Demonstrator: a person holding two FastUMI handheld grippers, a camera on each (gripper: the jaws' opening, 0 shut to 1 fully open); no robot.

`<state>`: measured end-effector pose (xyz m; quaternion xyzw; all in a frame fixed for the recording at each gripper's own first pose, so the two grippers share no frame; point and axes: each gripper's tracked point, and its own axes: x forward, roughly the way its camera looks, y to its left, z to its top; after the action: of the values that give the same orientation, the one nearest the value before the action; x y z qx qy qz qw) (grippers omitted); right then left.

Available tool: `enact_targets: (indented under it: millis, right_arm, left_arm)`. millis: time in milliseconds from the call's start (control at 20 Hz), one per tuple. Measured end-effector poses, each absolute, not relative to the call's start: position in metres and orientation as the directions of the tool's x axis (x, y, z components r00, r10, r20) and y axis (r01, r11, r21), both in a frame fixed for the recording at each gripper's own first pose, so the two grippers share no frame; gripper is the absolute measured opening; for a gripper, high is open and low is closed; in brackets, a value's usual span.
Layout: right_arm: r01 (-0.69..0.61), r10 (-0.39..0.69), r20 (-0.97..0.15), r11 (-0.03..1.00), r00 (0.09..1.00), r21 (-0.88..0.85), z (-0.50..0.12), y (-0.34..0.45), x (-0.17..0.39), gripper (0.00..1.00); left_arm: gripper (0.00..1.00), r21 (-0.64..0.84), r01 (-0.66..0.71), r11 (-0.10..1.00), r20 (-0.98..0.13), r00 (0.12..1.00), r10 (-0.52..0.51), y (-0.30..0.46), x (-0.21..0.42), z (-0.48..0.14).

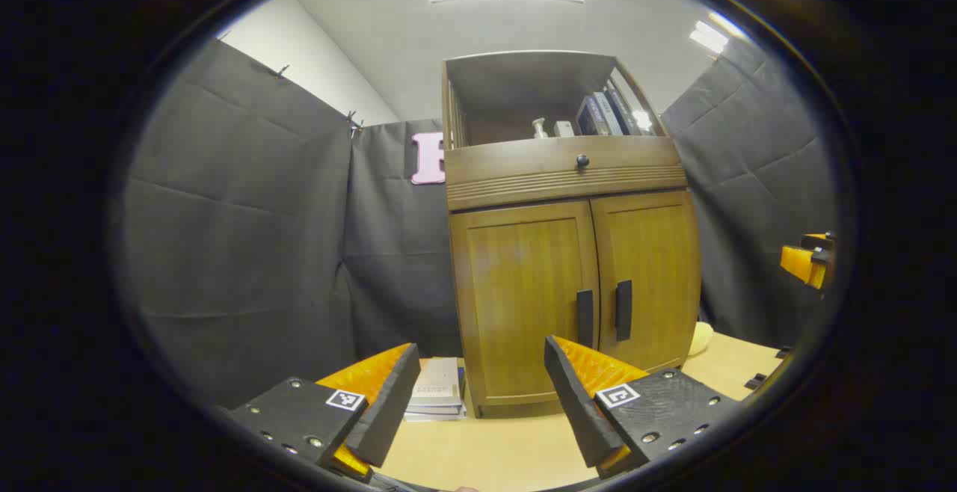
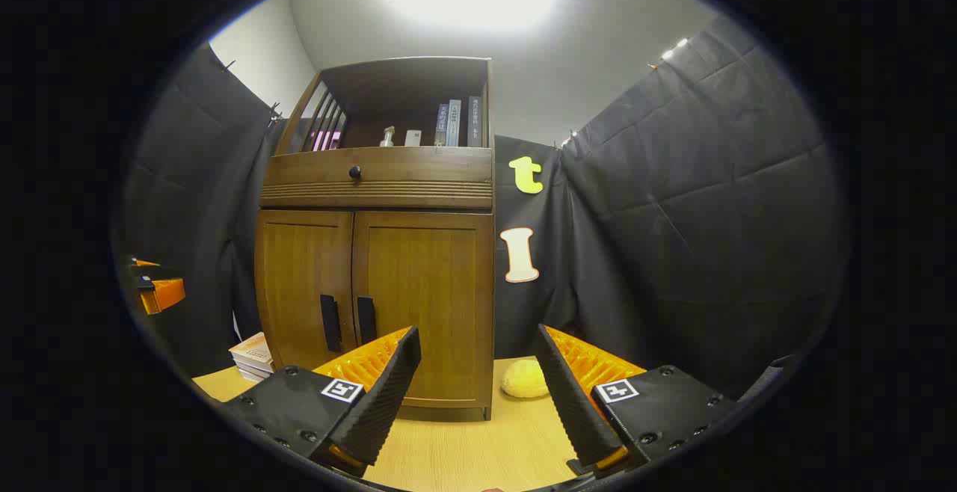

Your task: Open the right door of the double-door shoe cabinet with the right hand, and open the left door with the left hand.

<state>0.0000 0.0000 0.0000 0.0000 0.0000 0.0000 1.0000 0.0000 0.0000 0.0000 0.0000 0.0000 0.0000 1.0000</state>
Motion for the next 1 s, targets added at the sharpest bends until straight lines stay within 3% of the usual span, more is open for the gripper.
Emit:
enact_targets:
  millis: [550, 1000]
  right_arm:
    - [-0.007, 0.007, -0.008, 1.0, 1.0, 0.018, -0.004, 0.002, 0.017, 0.96]
    - [-0.073, 0.073, 0.006, 0.997, 0.997, 0.017, 0.0, 0.03, 0.046, 0.97]
  left_arm:
    - [0.99, 0.031, -0.003, 1.0, 0.017, 1.0, 0.002, -0.001, 0.001, 0.003]
    - [0.99, 0.037, -0.035, 0.999, 0.001, 0.999, 0.034, 0.002, 0.0, 0.001]
